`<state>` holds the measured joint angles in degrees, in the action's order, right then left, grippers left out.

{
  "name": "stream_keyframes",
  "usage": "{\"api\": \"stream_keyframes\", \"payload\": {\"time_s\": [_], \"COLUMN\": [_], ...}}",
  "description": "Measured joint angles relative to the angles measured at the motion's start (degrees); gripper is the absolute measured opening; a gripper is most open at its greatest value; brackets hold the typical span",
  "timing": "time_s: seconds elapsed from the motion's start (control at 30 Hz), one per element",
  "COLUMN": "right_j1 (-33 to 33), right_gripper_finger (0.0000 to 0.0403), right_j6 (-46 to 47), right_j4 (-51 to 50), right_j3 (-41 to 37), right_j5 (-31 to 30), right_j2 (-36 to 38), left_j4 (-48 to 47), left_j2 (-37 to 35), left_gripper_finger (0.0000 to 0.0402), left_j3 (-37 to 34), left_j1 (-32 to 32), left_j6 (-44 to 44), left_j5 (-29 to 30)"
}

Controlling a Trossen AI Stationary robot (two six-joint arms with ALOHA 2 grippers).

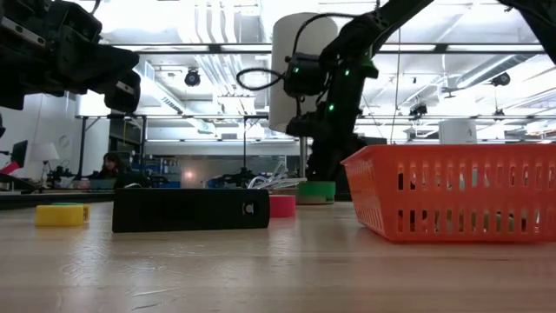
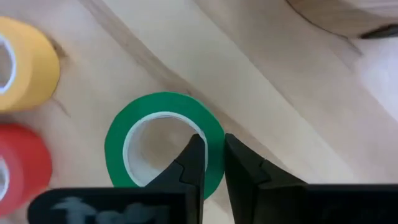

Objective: Pick and place Stapler, Stapler remover, tape
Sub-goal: Put the green tape into the green basket

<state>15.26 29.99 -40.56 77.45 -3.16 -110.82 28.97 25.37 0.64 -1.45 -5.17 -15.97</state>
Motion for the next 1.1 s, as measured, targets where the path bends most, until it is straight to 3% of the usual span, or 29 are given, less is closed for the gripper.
{"api": "stream_keyframes", "payload": {"time_s": [0.23, 0.43, 0.8, 1.1], "right_j1": [-4.1, -12.8, -40.7, -61.7], "right_gripper_finger": [0.0034, 0.0034, 0.0034, 0.0035], "right_j6": [1.3, 7.0, 31.3, 50.6], "right_j4": [-7.7, -14.5, -18.4, -20.7], "right_j3": [0.1, -0.8, -4.1, -5.7], "right_j5": [0.2, 0.0, -5.2, -10.4], "right_j2": [6.2, 12.9, 25.9, 24.2], "left_j4": [-0.1, -0.5, -0.7, -1.4], "left_j2": [0.0, 0.0, 0.0, 0.0], "left_gripper_finger": [0.0039, 0.0039, 0.0039, 0.0039], "left_j3": [0.0, 0.0, 0.0, 0.0], "left_j1": [0.0, 0.0, 0.0, 0.0], "left_j6": [0.0, 0.0, 0.0, 0.0], "left_j5": [0.0, 0.0, 0.0, 0.0]}}
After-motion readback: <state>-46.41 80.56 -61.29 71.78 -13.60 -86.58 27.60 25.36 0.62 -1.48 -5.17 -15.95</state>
